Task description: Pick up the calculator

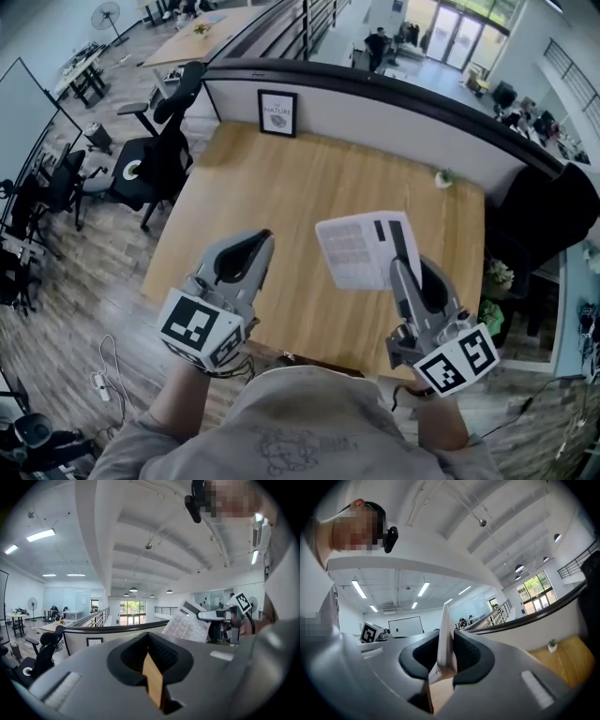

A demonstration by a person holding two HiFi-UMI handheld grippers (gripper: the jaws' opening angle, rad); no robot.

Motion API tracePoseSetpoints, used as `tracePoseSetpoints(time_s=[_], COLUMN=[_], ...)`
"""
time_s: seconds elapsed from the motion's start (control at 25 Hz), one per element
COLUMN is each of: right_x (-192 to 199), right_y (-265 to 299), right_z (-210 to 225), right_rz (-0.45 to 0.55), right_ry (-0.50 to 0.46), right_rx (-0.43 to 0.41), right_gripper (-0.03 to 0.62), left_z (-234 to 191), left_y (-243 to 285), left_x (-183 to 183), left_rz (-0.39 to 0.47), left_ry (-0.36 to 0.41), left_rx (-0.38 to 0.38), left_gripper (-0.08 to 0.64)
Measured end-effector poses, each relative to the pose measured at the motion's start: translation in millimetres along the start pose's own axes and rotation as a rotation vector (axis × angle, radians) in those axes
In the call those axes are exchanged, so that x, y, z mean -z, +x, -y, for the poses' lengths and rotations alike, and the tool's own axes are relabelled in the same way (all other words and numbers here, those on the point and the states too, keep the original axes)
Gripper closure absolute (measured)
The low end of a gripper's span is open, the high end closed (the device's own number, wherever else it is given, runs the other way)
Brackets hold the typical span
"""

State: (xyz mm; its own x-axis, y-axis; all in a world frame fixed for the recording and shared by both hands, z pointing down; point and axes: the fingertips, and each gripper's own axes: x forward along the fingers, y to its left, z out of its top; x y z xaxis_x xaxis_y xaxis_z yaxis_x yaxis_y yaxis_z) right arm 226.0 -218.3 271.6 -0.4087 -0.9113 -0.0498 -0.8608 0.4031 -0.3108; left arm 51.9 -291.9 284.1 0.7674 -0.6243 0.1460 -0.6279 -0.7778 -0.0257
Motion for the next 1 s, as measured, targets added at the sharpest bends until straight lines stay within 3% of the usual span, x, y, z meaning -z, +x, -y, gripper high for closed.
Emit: tracePoseSetpoints(time_s=[0.32,0.6,1.0], right_x=[49,43,44], right_y=[-12,-10,-8], right_z=[11,5,4], right_rz=[-0.120,-0.133,-0.141], right_ry=[0.150,0.075,0.047], right_rx=[0.034,0.038,0.036], right_gripper=[0.514,0.514,0.514], left_z=[16,11,6], left_y=[1,-3,-4], left_x=[41,33,33], left_rz=[-0.098,-0.077,-0.068], left_ry=[-0.021,-0.017,-0.022], left_rx=[0.023,-0.006,-0.017], left_gripper=[0.558,0.558,0.558])
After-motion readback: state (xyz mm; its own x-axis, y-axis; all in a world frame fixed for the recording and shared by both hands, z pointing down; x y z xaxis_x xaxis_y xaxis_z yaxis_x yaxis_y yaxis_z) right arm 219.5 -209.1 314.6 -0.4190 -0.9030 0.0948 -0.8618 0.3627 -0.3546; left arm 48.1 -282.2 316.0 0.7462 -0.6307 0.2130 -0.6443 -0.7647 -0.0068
